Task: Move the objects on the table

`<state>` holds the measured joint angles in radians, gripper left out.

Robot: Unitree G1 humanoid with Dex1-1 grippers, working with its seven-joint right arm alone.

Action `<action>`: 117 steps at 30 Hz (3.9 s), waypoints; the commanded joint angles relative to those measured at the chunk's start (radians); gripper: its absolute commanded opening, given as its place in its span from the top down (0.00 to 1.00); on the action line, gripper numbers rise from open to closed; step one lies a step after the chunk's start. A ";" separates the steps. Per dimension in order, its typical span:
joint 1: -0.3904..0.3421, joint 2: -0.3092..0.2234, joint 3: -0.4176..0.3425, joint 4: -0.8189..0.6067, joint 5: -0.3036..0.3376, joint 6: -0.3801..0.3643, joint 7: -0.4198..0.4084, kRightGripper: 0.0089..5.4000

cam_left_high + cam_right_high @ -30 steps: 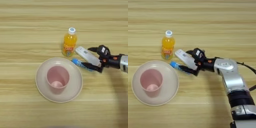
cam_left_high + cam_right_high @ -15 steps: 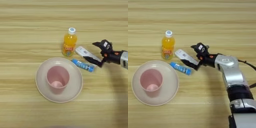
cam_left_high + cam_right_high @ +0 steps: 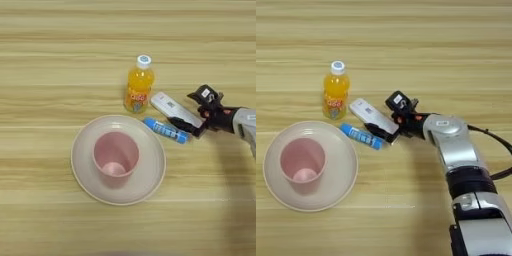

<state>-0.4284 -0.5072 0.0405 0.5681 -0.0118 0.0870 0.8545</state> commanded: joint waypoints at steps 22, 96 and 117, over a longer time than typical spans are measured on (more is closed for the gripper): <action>-0.117 -0.027 0.009 0.153 -0.008 -0.016 0.015 0.31; -0.178 -0.246 -0.169 0.298 0.043 -0.070 0.065 0.46; -0.192 -0.265 -0.153 0.446 -0.001 -0.139 0.024 0.46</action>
<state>-0.5419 -0.7063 -0.1070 1.0313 -0.0077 -0.0146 0.9181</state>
